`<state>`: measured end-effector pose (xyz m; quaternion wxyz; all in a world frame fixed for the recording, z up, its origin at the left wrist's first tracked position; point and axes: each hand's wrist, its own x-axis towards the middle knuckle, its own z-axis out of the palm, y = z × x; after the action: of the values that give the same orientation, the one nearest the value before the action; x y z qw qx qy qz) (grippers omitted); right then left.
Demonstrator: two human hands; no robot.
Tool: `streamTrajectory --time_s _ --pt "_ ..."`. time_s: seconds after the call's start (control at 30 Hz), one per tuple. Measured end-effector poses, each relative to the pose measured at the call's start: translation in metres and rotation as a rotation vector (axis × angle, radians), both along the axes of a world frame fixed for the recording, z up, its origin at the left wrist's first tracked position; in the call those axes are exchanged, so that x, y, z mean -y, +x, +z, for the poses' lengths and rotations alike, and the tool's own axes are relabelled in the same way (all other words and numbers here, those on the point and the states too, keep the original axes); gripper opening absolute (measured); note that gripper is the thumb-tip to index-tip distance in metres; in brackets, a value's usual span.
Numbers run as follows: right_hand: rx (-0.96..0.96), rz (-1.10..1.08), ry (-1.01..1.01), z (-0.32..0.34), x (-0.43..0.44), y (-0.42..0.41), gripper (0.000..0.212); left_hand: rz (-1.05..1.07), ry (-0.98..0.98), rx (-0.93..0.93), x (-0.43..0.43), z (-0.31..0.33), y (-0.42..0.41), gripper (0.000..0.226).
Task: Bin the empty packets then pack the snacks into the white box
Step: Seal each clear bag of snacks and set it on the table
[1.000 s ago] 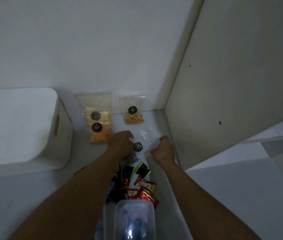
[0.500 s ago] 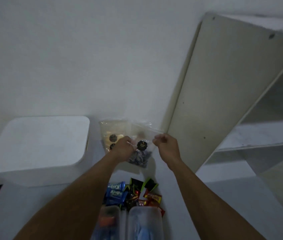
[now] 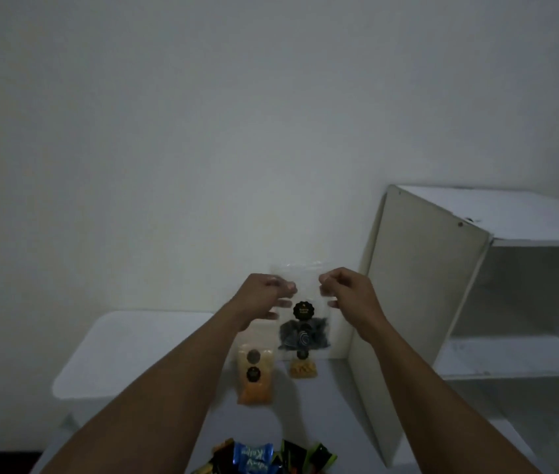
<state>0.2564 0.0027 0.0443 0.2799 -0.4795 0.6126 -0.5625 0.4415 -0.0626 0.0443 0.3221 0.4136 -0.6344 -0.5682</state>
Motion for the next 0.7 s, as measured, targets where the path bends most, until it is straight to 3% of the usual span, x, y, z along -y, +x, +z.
streamTrajectory --time_s 0.17,0.4,0.53,0.7 --pt "0.044 0.048 -0.050 0.041 -0.001 0.010 0.009 0.064 -0.044 -0.212 -0.004 0.045 0.005 0.023" --pt "0.031 0.114 -0.108 0.077 -0.006 0.014 0.011 0.035 -0.078 -0.227 -0.004 0.070 0.016 0.026" --pt "0.035 0.114 -0.119 0.088 -0.013 0.011 0.007 0.056 -0.041 -0.348 -0.008 0.081 0.013 0.013" --pt "0.013 0.152 -0.132 0.098 -0.018 0.009 0.010 0.091 -0.077 -0.345 -0.013 0.091 0.011 0.012"
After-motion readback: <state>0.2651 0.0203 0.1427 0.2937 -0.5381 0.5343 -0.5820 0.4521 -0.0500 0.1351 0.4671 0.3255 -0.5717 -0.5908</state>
